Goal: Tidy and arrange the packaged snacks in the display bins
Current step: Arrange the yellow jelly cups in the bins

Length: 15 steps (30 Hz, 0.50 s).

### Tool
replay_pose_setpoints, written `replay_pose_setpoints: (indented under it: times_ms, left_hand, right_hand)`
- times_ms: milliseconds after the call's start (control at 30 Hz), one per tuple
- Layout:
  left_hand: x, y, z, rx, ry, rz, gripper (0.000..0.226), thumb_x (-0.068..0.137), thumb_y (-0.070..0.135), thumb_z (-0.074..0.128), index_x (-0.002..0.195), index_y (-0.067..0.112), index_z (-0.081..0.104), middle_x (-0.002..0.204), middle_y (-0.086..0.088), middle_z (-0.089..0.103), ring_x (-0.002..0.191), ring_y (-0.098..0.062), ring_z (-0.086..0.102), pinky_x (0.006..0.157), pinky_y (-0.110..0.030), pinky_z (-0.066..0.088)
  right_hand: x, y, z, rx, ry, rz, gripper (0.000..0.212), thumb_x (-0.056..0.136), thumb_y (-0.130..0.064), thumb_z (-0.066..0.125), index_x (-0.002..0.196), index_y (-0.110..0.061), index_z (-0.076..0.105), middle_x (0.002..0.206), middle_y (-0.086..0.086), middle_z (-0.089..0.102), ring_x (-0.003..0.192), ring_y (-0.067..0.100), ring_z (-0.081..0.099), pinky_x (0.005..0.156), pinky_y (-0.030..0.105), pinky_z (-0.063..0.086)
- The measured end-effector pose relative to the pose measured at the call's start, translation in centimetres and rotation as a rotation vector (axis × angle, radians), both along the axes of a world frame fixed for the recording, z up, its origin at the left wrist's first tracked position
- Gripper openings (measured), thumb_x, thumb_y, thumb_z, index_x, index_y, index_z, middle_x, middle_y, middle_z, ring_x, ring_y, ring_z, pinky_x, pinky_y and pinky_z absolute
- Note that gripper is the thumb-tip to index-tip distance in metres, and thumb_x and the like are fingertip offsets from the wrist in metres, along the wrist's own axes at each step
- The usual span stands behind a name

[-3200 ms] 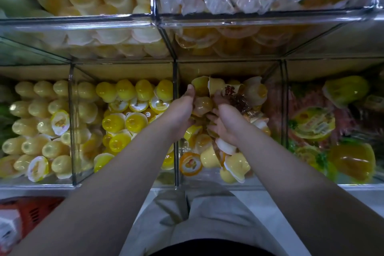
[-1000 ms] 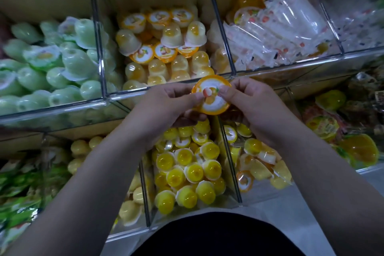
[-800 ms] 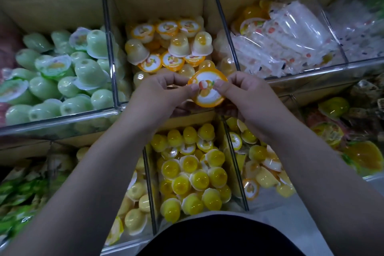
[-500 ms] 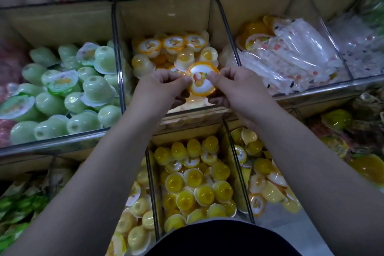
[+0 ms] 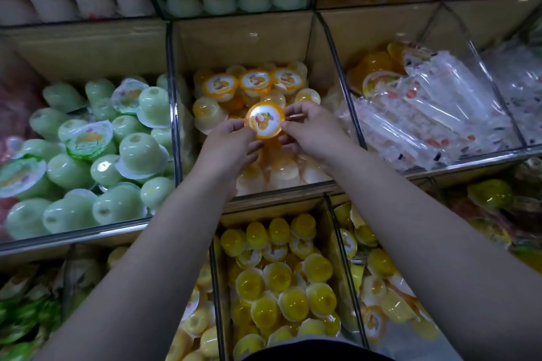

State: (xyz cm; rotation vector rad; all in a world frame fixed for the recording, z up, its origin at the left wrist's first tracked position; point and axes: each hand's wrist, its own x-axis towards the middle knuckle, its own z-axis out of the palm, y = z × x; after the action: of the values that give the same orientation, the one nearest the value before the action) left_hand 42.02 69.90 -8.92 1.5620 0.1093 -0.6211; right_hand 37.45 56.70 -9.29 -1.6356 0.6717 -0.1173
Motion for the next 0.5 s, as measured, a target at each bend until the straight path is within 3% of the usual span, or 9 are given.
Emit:
replay_pose_setpoints:
  times_ms: [67,133,300,400,500]
  left_hand:
    - [0.4,0.0,0.0,-0.055,0.003,0.074,0.016,0.097,0.01,0.053,0.103,0.023,0.061,0.097,0.001,0.069,0.09,-0.013,0.07,0.075,-0.026,0.055]
    - [0.7,0.0,0.0,-0.057,-0.035,0.085,0.023,0.097,0.006,0.051,0.108,0.023,0.061,0.095,0.008,0.067,0.087,-0.01,0.07,0.068,-0.021,0.054]
    - [0.8,-0.1,0.2,-0.099,0.068,0.144,0.022,0.096,0.021,0.053,0.115,0.019,0.064,0.095,0.001,0.071,0.081,-0.012,0.073,0.058,-0.02,0.051]
    - [0.8,-0.2,-0.2,-0.099,0.053,0.125,0.026,0.096,0.019,0.051,0.12,0.017,0.061,0.095,0.001,0.071,0.085,-0.012,0.072,0.063,-0.022,0.051]
    - [1.0,-0.1,-0.4,-0.16,0.041,0.183,0.025,0.095,0.012,0.053,0.12,0.013,0.058,0.093,0.001,0.069,0.087,-0.011,0.07,0.074,-0.022,0.053]
  right_hand:
    - [0.5,0.1,0.0,-0.047,-0.01,0.009,0.018,0.092,-0.01,0.063,0.092,-0.027,0.056,0.095,0.002,0.066,0.078,0.01,0.068,0.06,0.02,0.054]
    - [0.9,0.0,0.0,-0.071,-0.031,0.003,0.018,0.091,-0.009,0.064,0.092,-0.025,0.057,0.095,0.003,0.067,0.078,0.01,0.069,0.059,0.018,0.053]
    - [1.3,-0.1,-0.4,-0.051,-0.051,-0.002,0.013,0.093,-0.007,0.059,0.094,-0.02,0.059,0.086,0.003,0.068,0.073,0.009,0.069,0.056,0.016,0.05]
    - [1.4,0.1,-0.6,-0.062,-0.062,0.034,0.02,0.094,-0.007,0.058,0.112,-0.014,0.062,0.084,-0.002,0.068,0.076,0.006,0.068,0.061,0.015,0.052]
    - [1.3,0.5,-0.2,-0.051,-0.087,0.096,0.037,0.093,-0.003,0.06,0.13,-0.009,0.058,0.101,-0.004,0.066,0.092,0.007,0.065,0.074,0.018,0.055]
